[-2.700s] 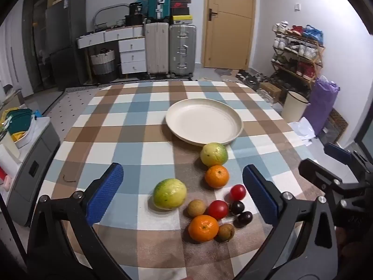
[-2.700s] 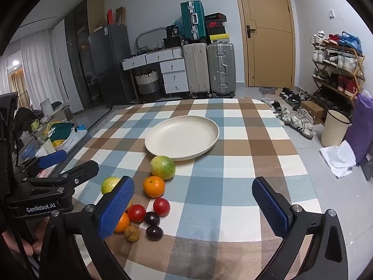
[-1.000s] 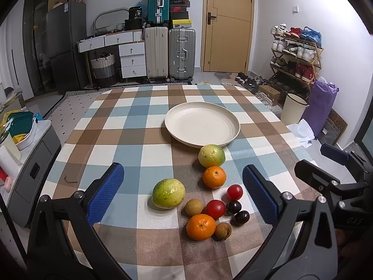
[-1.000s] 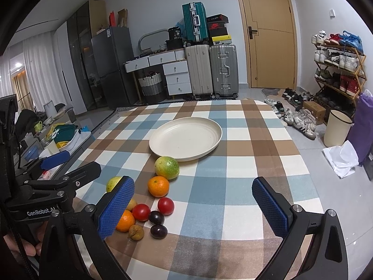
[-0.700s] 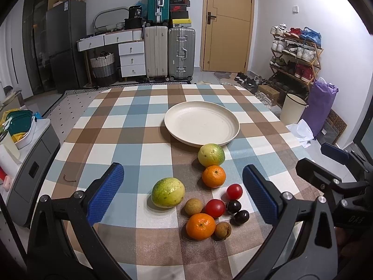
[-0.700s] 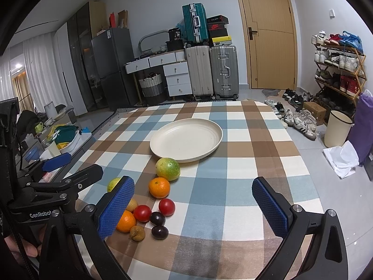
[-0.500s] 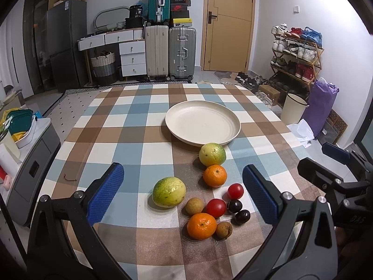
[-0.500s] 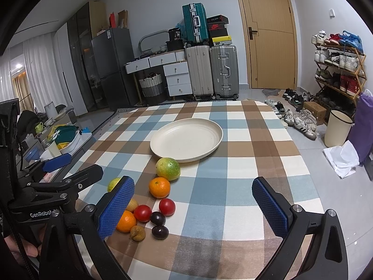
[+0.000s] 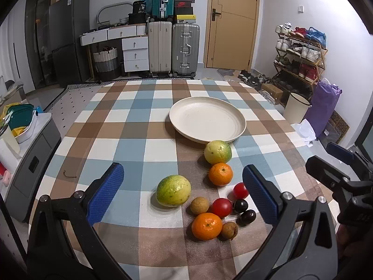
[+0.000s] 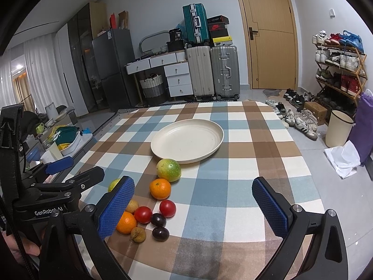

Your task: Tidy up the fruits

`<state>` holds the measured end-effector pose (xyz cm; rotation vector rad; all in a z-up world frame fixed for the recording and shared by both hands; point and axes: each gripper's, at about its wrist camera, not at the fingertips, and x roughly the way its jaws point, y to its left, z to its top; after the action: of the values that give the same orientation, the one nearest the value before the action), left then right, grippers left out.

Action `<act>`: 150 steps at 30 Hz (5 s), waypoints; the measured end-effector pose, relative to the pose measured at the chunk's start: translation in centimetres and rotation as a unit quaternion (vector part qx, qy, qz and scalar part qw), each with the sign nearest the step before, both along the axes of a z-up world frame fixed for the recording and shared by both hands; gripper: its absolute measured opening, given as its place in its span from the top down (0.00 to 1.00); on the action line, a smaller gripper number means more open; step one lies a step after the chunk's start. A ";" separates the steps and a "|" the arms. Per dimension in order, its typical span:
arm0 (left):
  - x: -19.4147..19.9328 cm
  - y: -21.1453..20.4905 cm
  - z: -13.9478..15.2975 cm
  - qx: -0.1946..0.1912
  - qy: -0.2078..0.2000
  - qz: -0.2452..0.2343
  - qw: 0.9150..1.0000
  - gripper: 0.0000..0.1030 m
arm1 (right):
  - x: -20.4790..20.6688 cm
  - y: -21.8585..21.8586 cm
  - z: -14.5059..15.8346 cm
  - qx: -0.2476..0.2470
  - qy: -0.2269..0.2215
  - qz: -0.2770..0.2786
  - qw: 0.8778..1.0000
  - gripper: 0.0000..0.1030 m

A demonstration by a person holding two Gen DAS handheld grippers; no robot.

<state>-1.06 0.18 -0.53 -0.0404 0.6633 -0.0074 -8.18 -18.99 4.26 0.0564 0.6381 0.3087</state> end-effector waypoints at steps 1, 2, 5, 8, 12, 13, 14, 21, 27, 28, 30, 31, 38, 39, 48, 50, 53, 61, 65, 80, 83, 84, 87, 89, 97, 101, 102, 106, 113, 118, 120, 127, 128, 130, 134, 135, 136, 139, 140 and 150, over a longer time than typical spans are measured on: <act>0.3 0.2 0.0 -0.001 0.002 0.001 1.000 0.01 | 0.1 0.1 0.0 0.000 0.001 0.001 1.000 0.00; 0.5 0.3 -0.1 -0.002 0.004 0.002 1.000 0.01 | 0.1 0.2 0.0 0.000 0.002 0.001 1.000 0.00; 1.0 0.7 -0.4 -0.010 0.012 0.002 1.000 0.01 | 0.5 0.3 -0.3 0.003 0.006 0.004 1.000 0.00; 1.7 1.0 -1.0 -0.016 0.023 0.004 1.000 0.01 | 0.9 0.5 -0.7 0.003 0.010 0.005 1.000 0.00; 2.6 1.7 -1.9 -0.022 0.035 0.007 0.999 0.01 | 1.5 0.2 -1.5 0.005 0.016 0.005 1.000 0.00; 2.9 1.9 -2.2 -0.024 0.039 0.007 0.999 0.01 | 1.7 0.3 -1.7 0.006 0.018 0.005 1.000 0.00; 3.2 2.1 -2.5 -0.026 0.043 0.008 0.999 0.01 | 1.9 0.2 -1.9 0.007 0.021 0.005 1.000 0.00; 5.3 3.4 -4.8 -0.055 0.079 0.009 0.995 0.01 | 3.3 0.2 -3.4 0.011 0.037 0.011 0.999 0.00; 6.6 4.5 -6.7 -0.084 0.108 0.014 0.990 0.01 | 4.3 0.3 -4.6 0.012 0.050 0.017 0.999 0.00; 7.0 4.8 -7.1 -0.093 0.115 0.016 0.989 0.01 | 4.5 0.4 -4.8 0.013 0.054 0.017 0.998 0.00; 7.4 5.2 -7.6 -0.104 0.122 0.017 0.987 0.02 | 4.9 0.4 -5.1 0.013 0.058 0.019 0.998 0.00; 7.6 5.5 -7.9 -0.109 0.125 0.016 0.986 0.03 | 5.1 0.4 -5.3 0.013 0.060 0.019 0.998 0.00; 9.1 6.5 -9.8 -0.152 0.158 0.003 0.976 0.16 | 6.2 0.6 -5.8 0.017 0.070 0.022 0.997 0.00; 9.2 6.5 -10.1 -0.156 0.161 -0.002 0.974 0.22 | 6.4 0.7 -5.9 0.017 0.072 0.022 0.997 0.00; 10.2 6.6 -10.7 -0.196 0.158 -0.052 0.966 0.55 | 7.6 1.4 -6.3 0.012 0.081 0.028 0.996 0.00; 10.6 6.9 -10.9 -0.207 0.160 -0.055 0.964 0.55 | 7.9 1.6 -6.3 0.011 0.085 0.030 0.996 0.00; 11.0 7.2 -10.8 -0.207 0.160 -0.052 0.964 0.55 | 8.3 1.8 -6.4 0.014 0.091 0.035 0.995 0.00; 11.0 8.3 -10.3 -0.208 0.153 -0.050 0.965 0.55 | 10.0 2.5 -6.9 0.045 0.118 0.053 0.991 0.00; 10.4 8.7 -9.7 -0.203 0.143 -0.051 0.967 0.55 | 10.9 3.1 -7.3 0.055 0.133 0.059 0.988 0.00; 11.1 9.9 -8.5 -0.207 0.139 -0.052 0.967 0.55 | 14.4 5.6 -9.4 0.076 0.192 0.067 0.976 0.00; 11.3 10.1 -8.6 -0.210 0.141 -0.052 0.966 0.55 | 14.8 6.0 -9.7 0.079 0.199 0.069 0.974 0.00; 11.4 10.1 -8.6 -0.210 0.142 -0.052 0.966 0.55 | 14.9 6.2 -9.7 0.077 0.200 0.070 0.974 0.00; 11.7 10.2 -8.7 -0.212 0.145 -0.050 0.965 0.55 | 15.3 6.8 -10.0 0.074 0.204 0.074 0.973 0.01; 11.9 10.2 -8.6 -0.212 0.146 -0.050 0.965 0.55 | 15.6 7.2 -10.2 0.072 0.208 0.076 0.973 0.04; 12.6 10.0 -8.2 -0.209 0.148 -0.048 0.965 0.55 | 15.7 7.7 -10.7 0.065 0.212 0.084 0.972 0.48; 13.4 9.8 -7.6 -0.206 0.147 -0.048 0.966 0.55 | 15.5 6.8 -10.6 0.080 0.207 0.081 0.972 0.48; 13.4 9.7 -7.5 -0.204 0.146 -0.047 0.967 0.55 | 15.4 6.5 -10.4 0.087 0.203 0.082 0.972 0.48; 14.4 9.4 -6.6 -0.203 0.142 -0.053 0.968 0.55 | 15.0 5.8 -9.2 0.102 0.187 0.087 0.973 0.48; 17.6 8.1 -4.6 -0.200 0.129 -0.073 0.969 0.55 | 15.2 4.6 -7.0 0.131 0.156 0.088 0.975 0.48; 20.9 6.8 -3.1 -0.188 0.114 -0.085 0.972 0.55 | 16.6 4.1 -6.4 0.127 0.143 0.088 0.978 0.48; 22.5 6.3 -2.7 -0.185 0.109 -0.087 0.973 0.55 | 17.4 3.8 -6.4 0.124 0.141 0.087 0.978 0.48; 28.0 4.4 -2.6 -0.187 0.109 -0.102 0.971 0.55 | 21.0 2.6 -6.4 0.119 0.132 0.083 0.981 0.48; 29.0 4.0 -2.9 -0.191 0.114 -0.107 0.969 0.55 | 21.7 2.5 -6.4 0.120 0.131 0.083 0.981 0.48; 30.5 3.4 -3.7 -0.197 0.127 -0.109 0.966 0.55 | 23.0 2.5 -6.6 0.115 0.129 0.085 0.981 0.48; 33.2 2.4 -5.1 -0.207 0.145 -0.108 0.962 0.55 | 25.1 2.6 -7.2 0.102 0.124 0.087 0.983 0.48; 33.6 2.2 -5.4 -0.207 0.146 -0.104 0.962 0.55 | 25.5 2.6 -7.4 0.098 0.124 0.086 0.984 0.48; 34.2 2.1 -5.8 -0.207 0.149 -0.101 0.962 0.55 | 26.1 2.7 -7.8 0.093 0.123 0.087 0.984 0.48; 35.9 1.8 -6.8 -0.203 0.156 -0.092 0.962 0.55 | 27.1 2.7 -8.6 0.080 0.131 0.082 0.985 0.48; 36.6 1.7 -7.2 -0.203 0.161 -0.088 0.962 0.55 | 27.5 2.7 -8.9 0.081 0.136 0.082 0.984 0.48; 39.5 0.8 -9.9 -0.219 0.188 -0.083 0.954 0.55 | 29.1 3.2 -9.7 0.071 0.139 0.084 0.984 0.48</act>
<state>38.43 0.99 -10.39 -0.4233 1.0358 -0.3160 20.93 -15.79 -5.40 0.1844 0.8995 0.5151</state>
